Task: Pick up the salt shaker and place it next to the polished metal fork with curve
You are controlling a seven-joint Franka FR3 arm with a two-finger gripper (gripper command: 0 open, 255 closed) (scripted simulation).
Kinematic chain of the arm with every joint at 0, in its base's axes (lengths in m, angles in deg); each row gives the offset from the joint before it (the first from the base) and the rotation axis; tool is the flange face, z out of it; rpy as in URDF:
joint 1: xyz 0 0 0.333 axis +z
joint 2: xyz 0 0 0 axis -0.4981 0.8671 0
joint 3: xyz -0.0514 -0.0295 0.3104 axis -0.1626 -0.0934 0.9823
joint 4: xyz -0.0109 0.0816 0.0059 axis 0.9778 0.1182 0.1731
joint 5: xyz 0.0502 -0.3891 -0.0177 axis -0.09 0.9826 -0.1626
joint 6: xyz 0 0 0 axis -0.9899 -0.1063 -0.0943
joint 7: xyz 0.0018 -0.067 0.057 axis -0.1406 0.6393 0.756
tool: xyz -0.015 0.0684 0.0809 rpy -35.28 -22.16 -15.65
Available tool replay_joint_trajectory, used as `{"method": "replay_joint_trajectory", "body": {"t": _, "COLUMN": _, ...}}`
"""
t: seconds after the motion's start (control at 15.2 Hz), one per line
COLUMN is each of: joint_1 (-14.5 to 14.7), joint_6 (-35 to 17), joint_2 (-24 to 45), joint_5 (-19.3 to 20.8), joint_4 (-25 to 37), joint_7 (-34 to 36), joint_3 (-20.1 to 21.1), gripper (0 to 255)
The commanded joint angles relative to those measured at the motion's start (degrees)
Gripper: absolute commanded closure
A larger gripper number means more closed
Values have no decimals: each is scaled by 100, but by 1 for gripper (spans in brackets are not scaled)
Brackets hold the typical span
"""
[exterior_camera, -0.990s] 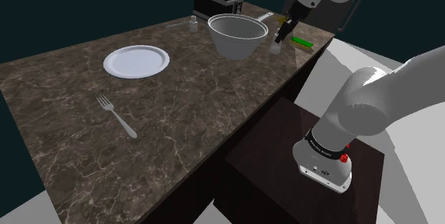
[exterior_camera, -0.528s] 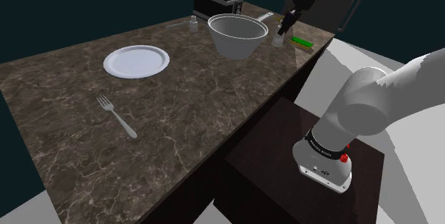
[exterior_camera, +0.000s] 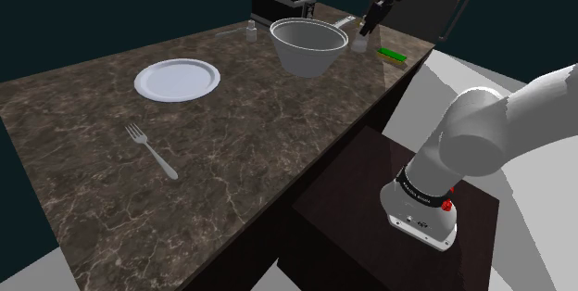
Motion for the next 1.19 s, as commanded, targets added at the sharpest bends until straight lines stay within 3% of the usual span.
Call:
{"method": "replay_joint_trajectory", "body": {"t": 0.0, "joint_1": 68, "joint_6": -87, "joint_2": -6, "joint_5": -61, "joint_4": -93, "joint_7": 245, "joint_3": 206, "gripper": 255}}
{"method": "replay_joint_trajectory", "body": {"t": 0.59, "joint_1": 584, "joint_6": -530, "joint_2": 342, "joint_5": -462, "joint_4": -168, "joint_7": 1414, "joint_3": 1152, "gripper": 255}}
{"method": "replay_joint_trajectory", "body": {"t": 1.12, "joint_1": 1082, "joint_6": -878, "joint_2": 1055, "joint_5": -802, "joint_4": 231, "joint_7": 2352, "joint_3": 1866, "gripper": 255}}
